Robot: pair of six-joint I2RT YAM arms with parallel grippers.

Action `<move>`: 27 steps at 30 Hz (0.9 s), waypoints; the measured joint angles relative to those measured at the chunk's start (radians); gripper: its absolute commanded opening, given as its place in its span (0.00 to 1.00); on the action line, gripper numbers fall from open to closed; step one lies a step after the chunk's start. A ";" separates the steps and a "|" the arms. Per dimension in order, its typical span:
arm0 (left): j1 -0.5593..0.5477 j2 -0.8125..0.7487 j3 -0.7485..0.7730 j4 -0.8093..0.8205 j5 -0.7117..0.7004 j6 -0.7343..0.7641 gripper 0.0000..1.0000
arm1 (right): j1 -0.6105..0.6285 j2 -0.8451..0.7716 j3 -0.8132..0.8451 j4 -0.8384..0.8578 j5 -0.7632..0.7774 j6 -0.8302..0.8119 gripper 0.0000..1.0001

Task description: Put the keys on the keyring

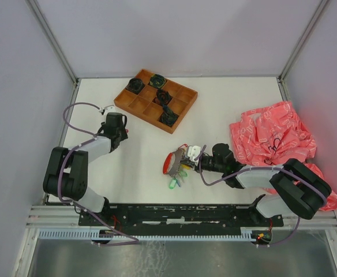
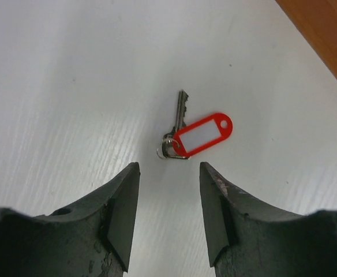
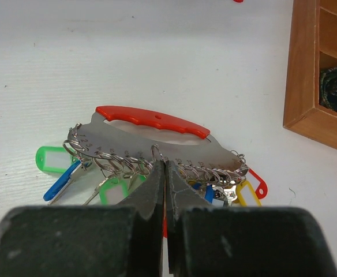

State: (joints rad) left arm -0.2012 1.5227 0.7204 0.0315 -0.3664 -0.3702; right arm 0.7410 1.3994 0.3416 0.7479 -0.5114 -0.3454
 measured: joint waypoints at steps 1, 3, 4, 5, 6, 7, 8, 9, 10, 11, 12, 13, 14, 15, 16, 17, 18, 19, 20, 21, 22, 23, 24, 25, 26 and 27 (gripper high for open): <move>0.015 0.017 0.013 -0.002 0.002 -0.011 0.51 | 0.001 0.000 0.000 0.001 0.000 0.000 0.01; 0.045 0.046 0.036 -0.005 0.014 -0.029 0.50 | 0.002 0.000 -0.004 0.001 0.000 -0.001 0.01; 0.063 0.058 0.044 -0.005 0.027 -0.037 0.50 | 0.003 0.000 -0.005 0.001 0.000 -0.001 0.01; 0.075 0.069 0.050 -0.005 0.037 -0.044 0.48 | 0.003 0.000 -0.006 0.000 0.000 -0.001 0.01; 0.091 0.083 0.057 -0.004 0.055 -0.049 0.47 | 0.003 0.000 -0.006 0.001 0.000 -0.002 0.01; 0.105 0.099 0.063 -0.003 0.071 -0.055 0.47 | 0.003 0.000 -0.006 0.001 0.000 -0.003 0.01; 0.116 0.111 0.066 -0.004 0.088 -0.059 0.45 | 0.003 0.000 -0.006 0.001 0.000 -0.003 0.01; 0.125 0.123 0.068 -0.003 0.103 -0.064 0.43 | 0.003 0.000 -0.006 0.001 0.000 -0.003 0.01; 0.132 0.130 0.071 0.003 0.115 -0.070 0.41 | 0.003 0.000 -0.006 0.001 -0.001 -0.003 0.01; 0.139 0.132 0.075 0.004 0.135 -0.076 0.40 | 0.003 0.000 -0.006 0.001 -0.001 -0.003 0.01; 0.142 0.134 0.076 0.004 0.146 -0.079 0.39 | 0.003 0.000 -0.006 0.001 -0.001 -0.003 0.01; 0.145 0.134 0.077 0.004 0.158 -0.084 0.38 | 0.003 0.000 -0.006 0.001 -0.001 -0.003 0.01; 0.147 0.134 0.077 0.004 0.169 -0.088 0.37 | 0.003 0.000 -0.006 0.001 -0.001 -0.003 0.01; 0.148 0.134 0.077 0.005 0.179 -0.092 0.35 | 0.003 0.000 -0.006 0.001 -0.001 -0.003 0.01; 0.149 0.134 0.077 0.005 0.189 -0.095 0.34 | 0.003 0.000 -0.006 0.001 -0.001 -0.003 0.01; 0.149 0.134 0.077 0.006 0.198 -0.098 0.33 | 0.003 0.000 -0.006 0.001 -0.001 -0.003 0.01; 0.150 0.133 0.077 0.006 0.210 -0.101 0.32 | 0.004 0.000 -0.006 0.000 -0.001 -0.003 0.01; 0.149 0.133 0.077 0.006 0.222 -0.103 0.32 | 0.004 0.000 -0.006 0.000 -0.001 -0.003 0.01; 0.149 0.132 0.077 0.006 0.238 -0.104 0.32 | 0.005 0.000 -0.006 0.000 -0.001 -0.003 0.01; 0.149 0.130 0.076 0.006 0.248 -0.105 0.32 | 0.005 0.000 -0.006 0.000 -0.001 -0.003 0.01; 0.148 0.130 0.075 0.006 0.260 -0.105 0.31 | 0.005 0.000 -0.006 0.000 -0.001 -0.003 0.01; 0.148 0.130 0.075 0.006 0.270 -0.105 0.30 | 0.005 0.000 -0.006 0.000 -0.001 -0.003 0.01; 0.148 0.130 0.075 0.007 0.276 -0.105 0.28 | 0.005 0.000 -0.006 0.000 -0.001 -0.003 0.01; 0.148 0.130 0.075 0.007 0.283 -0.105 0.26 | 0.005 0.000 -0.006 0.000 -0.001 -0.003 0.01; 0.149 0.130 0.075 0.007 0.291 -0.105 0.25 | 0.005 0.000 -0.006 0.000 -0.001 -0.004 0.01; 0.148 0.130 0.075 0.008 0.303 -0.105 0.24 | 0.005 0.000 -0.006 -0.001 -0.001 -0.004 0.01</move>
State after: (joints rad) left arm -0.0528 1.6524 0.7952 0.0399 -0.0631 -0.4747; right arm 0.7464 1.3994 0.3355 0.7471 -0.5125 -0.3492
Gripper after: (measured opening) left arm 0.275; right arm 0.016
